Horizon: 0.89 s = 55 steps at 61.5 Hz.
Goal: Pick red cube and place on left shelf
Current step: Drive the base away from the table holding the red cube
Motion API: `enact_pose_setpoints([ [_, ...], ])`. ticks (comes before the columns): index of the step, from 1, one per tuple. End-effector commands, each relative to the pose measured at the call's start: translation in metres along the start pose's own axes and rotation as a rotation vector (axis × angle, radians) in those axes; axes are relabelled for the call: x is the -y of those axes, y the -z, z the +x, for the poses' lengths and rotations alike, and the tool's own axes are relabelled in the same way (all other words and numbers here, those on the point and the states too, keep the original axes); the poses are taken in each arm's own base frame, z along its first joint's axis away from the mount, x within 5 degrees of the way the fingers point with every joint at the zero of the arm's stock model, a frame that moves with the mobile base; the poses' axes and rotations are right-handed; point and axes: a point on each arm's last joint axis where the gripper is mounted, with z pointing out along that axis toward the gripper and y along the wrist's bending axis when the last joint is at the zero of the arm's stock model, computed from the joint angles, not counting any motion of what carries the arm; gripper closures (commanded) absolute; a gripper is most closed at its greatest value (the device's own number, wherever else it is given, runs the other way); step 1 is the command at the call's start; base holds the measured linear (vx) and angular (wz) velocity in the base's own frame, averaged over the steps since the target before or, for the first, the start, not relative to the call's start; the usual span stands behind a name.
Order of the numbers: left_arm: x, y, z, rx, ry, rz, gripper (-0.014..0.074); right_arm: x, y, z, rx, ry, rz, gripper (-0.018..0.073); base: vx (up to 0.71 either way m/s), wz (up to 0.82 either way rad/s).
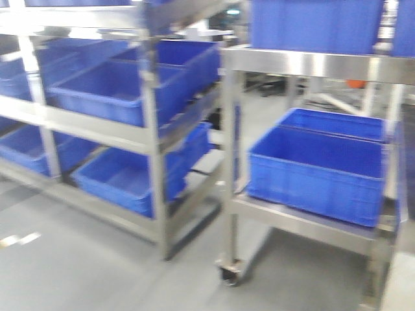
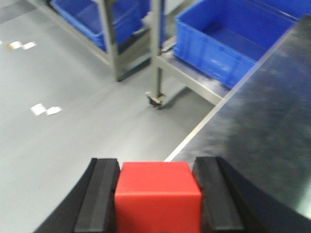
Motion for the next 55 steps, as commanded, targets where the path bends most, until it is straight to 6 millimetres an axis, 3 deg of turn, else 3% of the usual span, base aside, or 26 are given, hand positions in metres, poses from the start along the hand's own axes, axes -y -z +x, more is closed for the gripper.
enact_pose_setpoints([
  [1,-0.0004,-0.001,0.0005,0.052,0.009,-0.011,0.0491,-0.0004,0.0033,-0.0155,0.097,0.008,-0.002,0.0501,-0.22,0.46],
  [55,-0.0004,-0.001,0.0005,0.052,0.009,-0.011,0.0491,-0.0004,0.0033,-0.0156,0.099,0.008,-0.002,0.0501,-0.24,0.5],
])
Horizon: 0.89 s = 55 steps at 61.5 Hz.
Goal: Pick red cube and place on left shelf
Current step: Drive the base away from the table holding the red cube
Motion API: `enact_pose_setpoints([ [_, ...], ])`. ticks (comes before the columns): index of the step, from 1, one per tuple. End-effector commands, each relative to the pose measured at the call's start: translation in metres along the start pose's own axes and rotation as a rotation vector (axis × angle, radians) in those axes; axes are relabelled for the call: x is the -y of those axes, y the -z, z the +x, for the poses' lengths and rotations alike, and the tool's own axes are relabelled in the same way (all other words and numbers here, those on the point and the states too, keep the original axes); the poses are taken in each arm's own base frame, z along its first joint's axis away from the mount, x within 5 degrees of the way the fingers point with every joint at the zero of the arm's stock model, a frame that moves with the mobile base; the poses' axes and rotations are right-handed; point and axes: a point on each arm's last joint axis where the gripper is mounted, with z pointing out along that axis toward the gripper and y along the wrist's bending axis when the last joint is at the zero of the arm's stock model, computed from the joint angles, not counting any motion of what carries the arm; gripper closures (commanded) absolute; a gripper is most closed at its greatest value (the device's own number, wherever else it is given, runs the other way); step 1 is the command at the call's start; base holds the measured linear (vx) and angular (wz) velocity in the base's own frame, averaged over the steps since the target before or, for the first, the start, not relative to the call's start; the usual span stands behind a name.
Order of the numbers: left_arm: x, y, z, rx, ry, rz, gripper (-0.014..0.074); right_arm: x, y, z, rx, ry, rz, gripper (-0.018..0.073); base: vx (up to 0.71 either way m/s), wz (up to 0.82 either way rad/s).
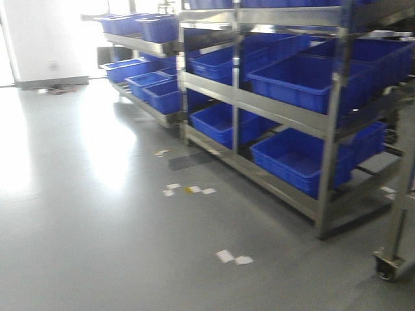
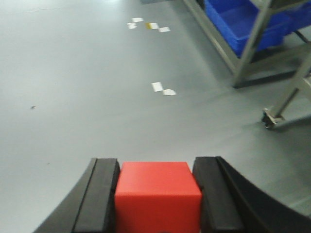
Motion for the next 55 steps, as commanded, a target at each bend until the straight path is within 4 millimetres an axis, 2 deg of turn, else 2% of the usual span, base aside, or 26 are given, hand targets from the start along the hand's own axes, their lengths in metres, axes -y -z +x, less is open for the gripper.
enact_pose_setpoints([
  [1,-0.0004,-0.001,0.0005,0.052,0.009,-0.011,0.0491,-0.0004,0.0033,-0.0156,0.099,0.008,-0.002,0.0501,-0.21,0.67],
  [55,-0.0004,-0.001,0.0005,0.052,0.009,-0.011,0.0491,-0.0004,0.0033,-0.0155,0.098,0.008,-0.002,0.0501,-0.24,0.51],
])
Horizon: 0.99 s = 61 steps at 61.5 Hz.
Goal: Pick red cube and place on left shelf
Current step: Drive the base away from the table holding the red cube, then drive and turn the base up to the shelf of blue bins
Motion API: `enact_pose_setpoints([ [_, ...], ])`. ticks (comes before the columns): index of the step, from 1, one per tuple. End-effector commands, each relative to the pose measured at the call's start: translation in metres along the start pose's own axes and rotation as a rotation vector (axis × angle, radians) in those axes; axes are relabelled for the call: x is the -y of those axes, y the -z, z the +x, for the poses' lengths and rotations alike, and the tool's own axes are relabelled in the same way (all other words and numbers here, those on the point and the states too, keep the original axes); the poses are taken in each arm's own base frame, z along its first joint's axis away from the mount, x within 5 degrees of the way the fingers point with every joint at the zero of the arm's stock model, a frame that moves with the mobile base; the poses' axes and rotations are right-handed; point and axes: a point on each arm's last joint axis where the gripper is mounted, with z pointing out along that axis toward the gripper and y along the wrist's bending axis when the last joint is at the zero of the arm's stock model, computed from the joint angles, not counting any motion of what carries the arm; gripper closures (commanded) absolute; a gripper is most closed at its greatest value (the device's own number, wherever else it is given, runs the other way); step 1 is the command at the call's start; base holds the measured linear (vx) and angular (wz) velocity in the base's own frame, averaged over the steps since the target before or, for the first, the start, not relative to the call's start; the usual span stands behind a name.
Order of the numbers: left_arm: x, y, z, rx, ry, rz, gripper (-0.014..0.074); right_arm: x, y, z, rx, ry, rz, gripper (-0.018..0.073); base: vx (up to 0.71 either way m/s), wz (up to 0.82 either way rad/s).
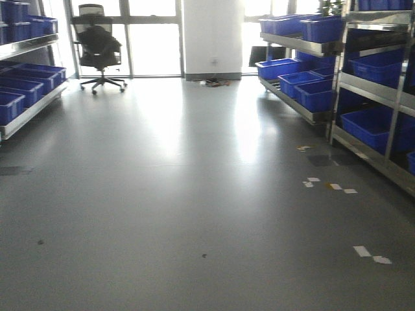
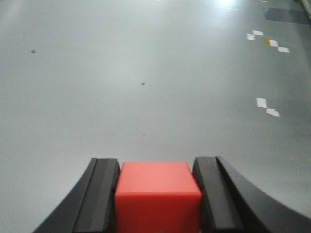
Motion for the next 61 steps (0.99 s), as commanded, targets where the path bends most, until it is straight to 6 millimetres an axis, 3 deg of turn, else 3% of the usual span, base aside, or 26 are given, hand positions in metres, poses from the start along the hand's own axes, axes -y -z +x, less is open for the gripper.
enact_pose_setpoints([
  [1,-0.0004,-0.001,0.0005,0.052,0.009,-0.011,0.0491,-0.0004,0.0033,-0.0155,0.098,0.008,-0.002,0.0501,-0.23,0.28],
  [28,-0.0004,-0.001,0.0005,0.052,0.009,-0.011,0.0491,-0.0004,0.0033,-0.0155,0.098,0.008,-0.002,0.0501,-0.1,0.43],
  [61,-0.0004,-0.001,0.0005,0.052,0.009,-0.011,0.0491,-0.0003,0.0029,-0.015,0.093,0.009,-0.002,0.0501,0.07,-0.02],
])
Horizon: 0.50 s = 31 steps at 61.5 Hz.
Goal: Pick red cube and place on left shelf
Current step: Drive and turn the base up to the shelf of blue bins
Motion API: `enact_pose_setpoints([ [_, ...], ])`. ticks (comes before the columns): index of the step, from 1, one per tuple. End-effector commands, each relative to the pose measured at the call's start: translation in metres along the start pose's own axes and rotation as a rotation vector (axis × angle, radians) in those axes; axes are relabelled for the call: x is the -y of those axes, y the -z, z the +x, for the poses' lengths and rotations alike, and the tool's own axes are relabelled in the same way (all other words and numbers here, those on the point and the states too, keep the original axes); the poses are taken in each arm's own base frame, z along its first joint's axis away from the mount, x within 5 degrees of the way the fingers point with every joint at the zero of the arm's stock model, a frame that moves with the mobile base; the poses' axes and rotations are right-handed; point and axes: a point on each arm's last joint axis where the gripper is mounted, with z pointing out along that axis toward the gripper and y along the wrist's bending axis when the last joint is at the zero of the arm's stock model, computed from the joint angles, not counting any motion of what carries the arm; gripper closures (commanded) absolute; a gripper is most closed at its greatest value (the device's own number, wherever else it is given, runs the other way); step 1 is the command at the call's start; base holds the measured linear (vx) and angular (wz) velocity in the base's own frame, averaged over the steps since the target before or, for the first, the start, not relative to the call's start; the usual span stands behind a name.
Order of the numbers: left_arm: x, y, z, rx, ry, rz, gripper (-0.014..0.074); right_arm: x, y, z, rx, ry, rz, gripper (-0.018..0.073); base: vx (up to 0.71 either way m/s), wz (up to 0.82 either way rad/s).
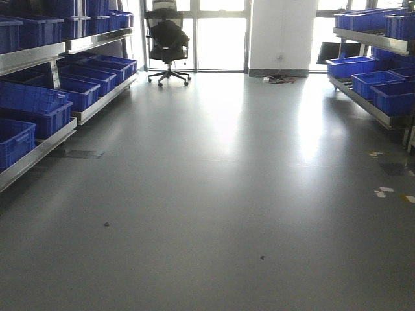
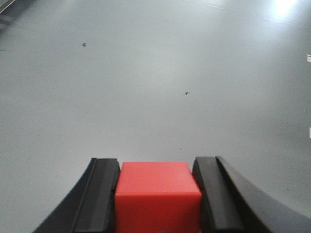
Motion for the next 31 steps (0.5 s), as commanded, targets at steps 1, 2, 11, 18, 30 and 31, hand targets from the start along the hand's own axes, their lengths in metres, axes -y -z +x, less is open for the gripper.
enact_pose_setpoints([
  [1,-0.0004,-0.001,0.0005,0.052,0.009,-0.011,0.0491,-0.0003,0.003,-0.0152,0.095,0.007,-0.002,0.0501,0.21,0.04],
  [2,-0.0004,-0.001,0.0005,0.052,0.009,-0.011,0.0491,-0.0003,0.003,-0.0152,0.095,0.007,-0.002,0.0501,0.21,0.04],
  [11,-0.0004,-0.001,0.0005,0.052,0.009,-0.011,0.0491,-0.0003,0.003,-0.0152,0.095,0.007,-0.002,0.0501,0.22,0.04],
  [18,-0.0004,-0.001,0.0005,0.052,0.009,-0.011,0.0491,-0.0003,0.003,-0.0152,0.095,0.007,-0.002,0.0501,0.29,0.03],
  [30,-0.0004,-0.001,0.0005,0.052,0.009,-0.011,0.0491,-0.0003,0.003,-0.0152,0.095,0.007,-0.002,0.0501,0.34,0.02],
  [31,-0.0004,-0.001,0.0005,0.052,0.009,-0.011,0.0491,-0.0003,0.003,-0.0152,0.095,0.007,-0.002,0.0501,0.39,0.02],
])
